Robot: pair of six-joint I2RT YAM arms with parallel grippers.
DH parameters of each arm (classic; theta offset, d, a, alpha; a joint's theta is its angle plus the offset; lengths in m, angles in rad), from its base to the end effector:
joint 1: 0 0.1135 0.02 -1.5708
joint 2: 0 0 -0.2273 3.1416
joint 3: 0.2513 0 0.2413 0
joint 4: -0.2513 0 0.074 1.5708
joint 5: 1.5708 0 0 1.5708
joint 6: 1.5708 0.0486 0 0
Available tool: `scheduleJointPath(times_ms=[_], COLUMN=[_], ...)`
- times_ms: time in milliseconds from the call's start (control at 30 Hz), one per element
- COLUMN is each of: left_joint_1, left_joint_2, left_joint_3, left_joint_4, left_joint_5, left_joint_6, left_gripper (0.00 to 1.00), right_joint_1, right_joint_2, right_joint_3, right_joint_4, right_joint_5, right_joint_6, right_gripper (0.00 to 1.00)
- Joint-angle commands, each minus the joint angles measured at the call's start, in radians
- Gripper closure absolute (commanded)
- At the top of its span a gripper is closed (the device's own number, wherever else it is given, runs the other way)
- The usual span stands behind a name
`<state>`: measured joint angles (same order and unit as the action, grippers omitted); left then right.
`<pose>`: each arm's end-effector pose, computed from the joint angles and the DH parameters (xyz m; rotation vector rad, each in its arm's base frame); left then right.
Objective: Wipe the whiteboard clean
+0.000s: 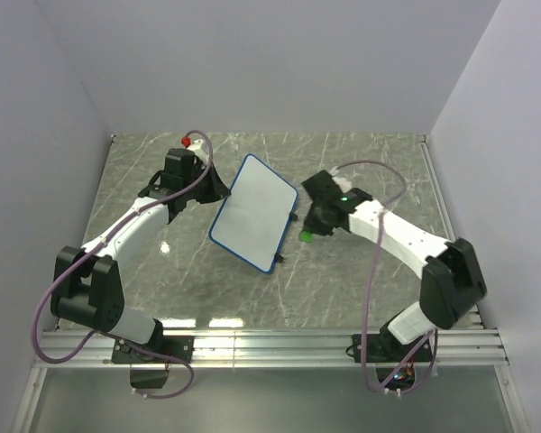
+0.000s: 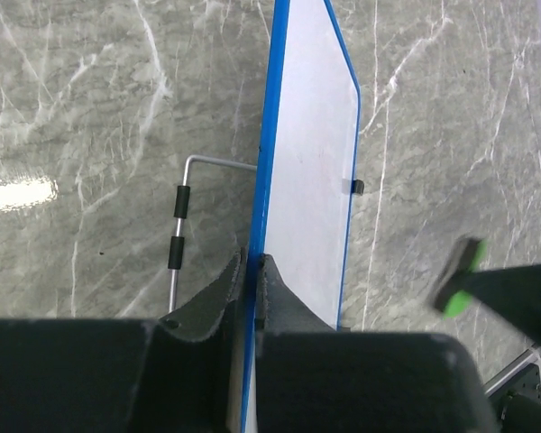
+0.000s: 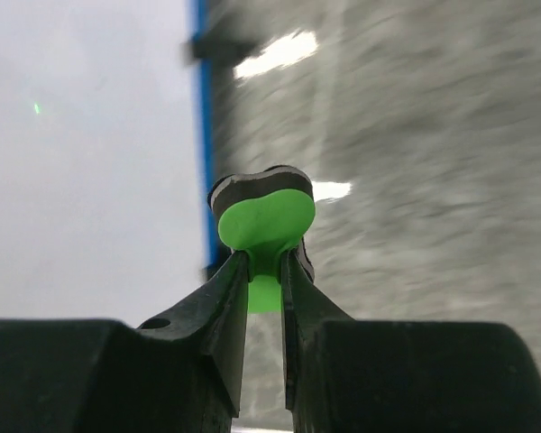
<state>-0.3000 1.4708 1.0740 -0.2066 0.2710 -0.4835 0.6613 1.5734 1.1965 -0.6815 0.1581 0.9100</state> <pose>0.3167 -0.1116 0.2361 -0.0455 2.2449 -0.7314 0.2571 0.1904 0.2042 0.3832 2.6222 0.3425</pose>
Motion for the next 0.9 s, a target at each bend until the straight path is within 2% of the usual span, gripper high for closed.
scheduleJointPath(times_ms=[0, 100, 167, 233, 267, 333, 367, 533, 700, 767, 867], left_joint_1=[-0.018, -0.018, -0.018, -0.018, -0.018, -0.018, -0.018, -0.018, -0.018, -0.018, -0.016], left_joint_2=[-0.012, -0.024, -0.029, -0.032, -0.033, -0.046, -0.050, -0.087, -0.153, -0.188, -0.259], left_joint_3=[-0.008, -0.023, -0.032, -0.037, -0.039, -0.033, -0.031, 0.016, 0.078, 0.107, 0.090], left_joint_4=[-0.074, -0.068, -0.065, -0.066, -0.070, -0.077, -0.088, -0.138, -0.224, -0.296, -0.347], left_joint_5=[0.016, 0.017, 0.017, 0.020, 0.017, 0.019, 0.016, 0.031, -0.019, -0.052, -0.147], left_joint_6=[0.003, 0.002, -0.001, -0.001, 0.000, 0.000, 0.002, 0.016, 0.049, 0.086, 0.102], left_gripper=[0.91, 0.86, 0.78, 0.71, 0.64, 0.59, 0.53, 0.39, 0.24, 0.20, 0.18], right_joint_1=[-0.069, -0.135, -0.149, -0.149, -0.152, -0.152, -0.152, -0.152, -0.152, -0.154, -0.150], right_joint_2=[-0.113, -0.136, -0.127, -0.098, -0.086, -0.059, -0.049, -0.056, -0.234, -0.335, -0.453], right_joint_3=[-0.076, -0.130, -0.159, -0.179, -0.181, -0.181, -0.176, -0.115, -0.110, -0.126, -0.163], right_joint_4=[-0.015, -0.001, 0.035, 0.062, 0.089, 0.120, 0.138, 0.116, 0.120, 0.149, 0.168], right_joint_5=[0.118, 0.123, 0.121, 0.123, 0.120, 0.107, 0.106, 0.116, 0.136, 0.117, 0.023], right_joint_6=[-0.040, -0.063, -0.085, -0.095, -0.097, -0.099, -0.099, -0.103, -0.157, -0.183, -0.224], right_gripper=[1.00, 0.99, 0.67, 0.42, 0.27, 0.17, 0.16, 0.14, 0.11, 0.01, 0.00])
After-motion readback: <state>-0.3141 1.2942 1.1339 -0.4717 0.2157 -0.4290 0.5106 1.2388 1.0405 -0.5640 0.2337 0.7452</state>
